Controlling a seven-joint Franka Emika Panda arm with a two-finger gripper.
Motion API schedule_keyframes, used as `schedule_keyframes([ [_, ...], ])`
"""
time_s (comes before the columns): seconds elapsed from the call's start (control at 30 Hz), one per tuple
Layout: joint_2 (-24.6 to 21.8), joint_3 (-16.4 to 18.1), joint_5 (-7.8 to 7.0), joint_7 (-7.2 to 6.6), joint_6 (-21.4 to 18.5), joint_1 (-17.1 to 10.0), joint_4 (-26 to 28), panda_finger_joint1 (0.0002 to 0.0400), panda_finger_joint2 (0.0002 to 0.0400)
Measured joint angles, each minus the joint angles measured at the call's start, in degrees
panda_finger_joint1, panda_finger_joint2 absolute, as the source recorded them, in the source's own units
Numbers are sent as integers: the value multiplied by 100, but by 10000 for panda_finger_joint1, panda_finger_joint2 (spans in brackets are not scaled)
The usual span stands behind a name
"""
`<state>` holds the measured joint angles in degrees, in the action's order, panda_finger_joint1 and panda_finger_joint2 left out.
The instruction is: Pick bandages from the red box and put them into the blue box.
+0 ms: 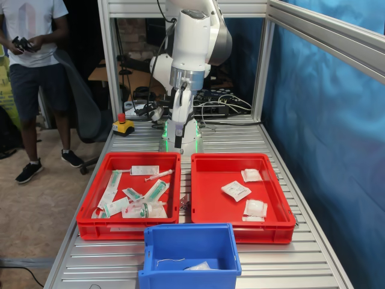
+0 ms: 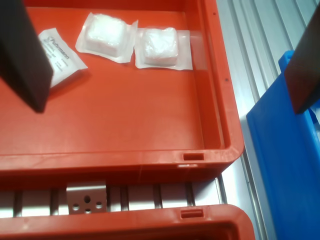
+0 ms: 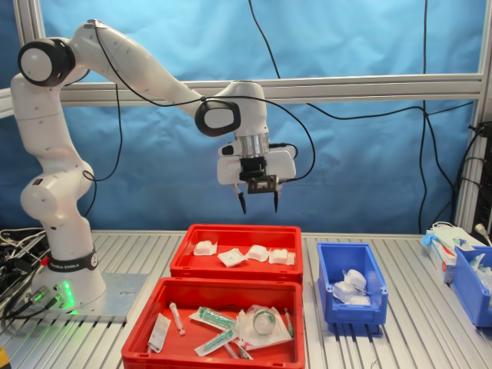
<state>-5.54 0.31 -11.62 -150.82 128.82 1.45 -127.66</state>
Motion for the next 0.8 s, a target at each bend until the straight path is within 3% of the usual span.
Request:
schedule_keyframes([
  [0.37, 35, 4, 0, 0, 0, 333, 0, 400, 400],
  [0.8, 283, 42, 0, 0, 0, 1056, -145, 400, 400],
])
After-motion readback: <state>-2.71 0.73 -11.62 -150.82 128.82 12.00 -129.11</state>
